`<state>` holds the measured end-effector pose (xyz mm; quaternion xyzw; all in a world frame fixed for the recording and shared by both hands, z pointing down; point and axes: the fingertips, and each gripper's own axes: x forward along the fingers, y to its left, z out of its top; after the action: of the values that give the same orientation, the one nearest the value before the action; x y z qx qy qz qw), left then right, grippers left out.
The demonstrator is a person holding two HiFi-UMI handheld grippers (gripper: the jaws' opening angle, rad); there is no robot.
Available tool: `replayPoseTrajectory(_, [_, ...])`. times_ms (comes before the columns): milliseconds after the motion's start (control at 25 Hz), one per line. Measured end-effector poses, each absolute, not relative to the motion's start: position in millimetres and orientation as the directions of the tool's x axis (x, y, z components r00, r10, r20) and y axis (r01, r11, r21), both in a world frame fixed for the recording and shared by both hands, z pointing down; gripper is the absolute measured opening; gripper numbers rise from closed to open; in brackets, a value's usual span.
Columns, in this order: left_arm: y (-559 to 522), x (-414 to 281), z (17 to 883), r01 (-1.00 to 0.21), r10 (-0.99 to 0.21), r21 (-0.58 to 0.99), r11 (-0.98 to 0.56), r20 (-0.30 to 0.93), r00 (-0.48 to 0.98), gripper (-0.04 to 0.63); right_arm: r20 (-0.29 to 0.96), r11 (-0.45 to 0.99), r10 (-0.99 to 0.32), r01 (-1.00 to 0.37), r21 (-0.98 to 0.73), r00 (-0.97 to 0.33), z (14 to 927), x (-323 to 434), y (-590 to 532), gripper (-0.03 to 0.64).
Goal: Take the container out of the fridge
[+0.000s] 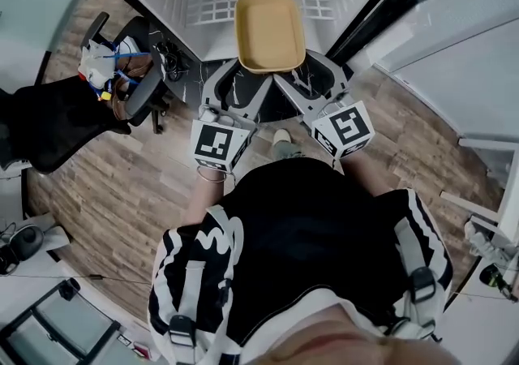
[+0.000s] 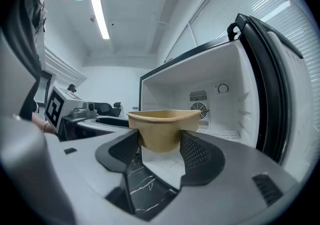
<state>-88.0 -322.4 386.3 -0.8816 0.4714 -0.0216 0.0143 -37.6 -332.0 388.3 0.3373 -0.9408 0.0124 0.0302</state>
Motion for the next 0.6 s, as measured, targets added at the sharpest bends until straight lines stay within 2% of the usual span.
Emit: replayPoseTrajectory(600, [-256, -97, 383, -0.819, -0.82, -0.044, -0.572, 0.007, 0.572, 0.241, 0.045, 0.752, -0.659, -0.66, -0.01, -0.751, 385, -46, -265, 0.272])
